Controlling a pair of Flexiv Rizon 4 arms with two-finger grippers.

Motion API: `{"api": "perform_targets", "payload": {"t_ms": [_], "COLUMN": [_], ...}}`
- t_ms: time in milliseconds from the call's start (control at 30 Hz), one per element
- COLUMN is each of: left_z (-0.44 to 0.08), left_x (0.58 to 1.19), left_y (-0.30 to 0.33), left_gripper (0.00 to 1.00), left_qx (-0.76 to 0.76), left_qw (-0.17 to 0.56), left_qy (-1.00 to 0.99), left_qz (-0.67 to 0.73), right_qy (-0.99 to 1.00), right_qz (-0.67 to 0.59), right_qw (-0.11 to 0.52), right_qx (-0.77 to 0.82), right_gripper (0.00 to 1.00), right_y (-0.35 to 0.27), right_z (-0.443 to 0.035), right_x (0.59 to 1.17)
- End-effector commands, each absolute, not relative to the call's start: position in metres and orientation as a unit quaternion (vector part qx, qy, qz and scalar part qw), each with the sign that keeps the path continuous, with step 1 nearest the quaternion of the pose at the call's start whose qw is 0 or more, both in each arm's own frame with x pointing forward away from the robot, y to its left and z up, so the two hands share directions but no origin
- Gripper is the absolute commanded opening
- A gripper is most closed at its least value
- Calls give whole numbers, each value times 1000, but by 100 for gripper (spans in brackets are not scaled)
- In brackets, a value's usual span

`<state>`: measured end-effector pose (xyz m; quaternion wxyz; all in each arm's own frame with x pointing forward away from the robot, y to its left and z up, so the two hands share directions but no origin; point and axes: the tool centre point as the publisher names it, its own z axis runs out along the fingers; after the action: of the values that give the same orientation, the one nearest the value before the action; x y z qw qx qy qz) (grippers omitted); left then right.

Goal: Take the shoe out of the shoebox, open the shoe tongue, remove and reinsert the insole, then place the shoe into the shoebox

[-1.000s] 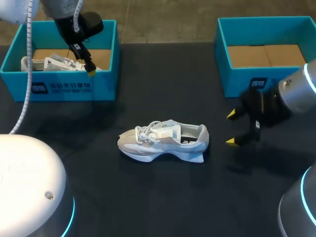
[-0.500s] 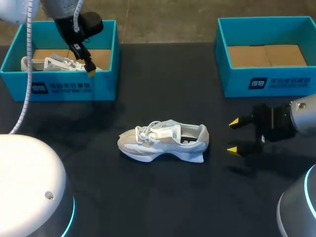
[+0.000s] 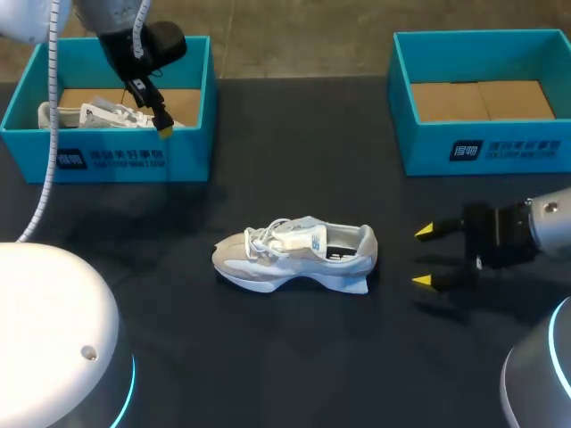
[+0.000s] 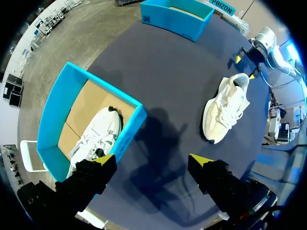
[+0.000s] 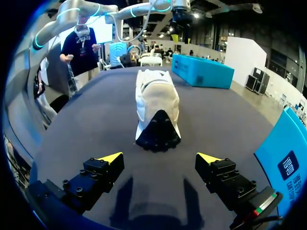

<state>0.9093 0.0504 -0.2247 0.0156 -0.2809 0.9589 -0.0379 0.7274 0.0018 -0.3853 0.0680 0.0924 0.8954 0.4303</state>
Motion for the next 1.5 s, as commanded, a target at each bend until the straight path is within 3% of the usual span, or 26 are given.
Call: {"api": "perform_targets", "payload": {"t_ms": [33, 833, 1500], "left_z": [-225, -225, -225], "left_x": [908, 908, 908], "left_y": [51, 51, 51], "left_gripper": [100, 100, 100], "left_qx": [-281, -281, -281], "left_qw": [17, 17, 17], "left_qy": [959, 959, 959], "left_qz": [-38, -38, -38], "right_qy": [896, 885, 874], "right_qz": [429, 438, 463], "right_qw": [69, 96, 80], "right_qx": [93, 125, 127], "right_gripper": [100, 100, 100], "right_y": [3, 29, 71], "right_z": [-384, -386, -407], "right_x": [727, 736, 749]}}
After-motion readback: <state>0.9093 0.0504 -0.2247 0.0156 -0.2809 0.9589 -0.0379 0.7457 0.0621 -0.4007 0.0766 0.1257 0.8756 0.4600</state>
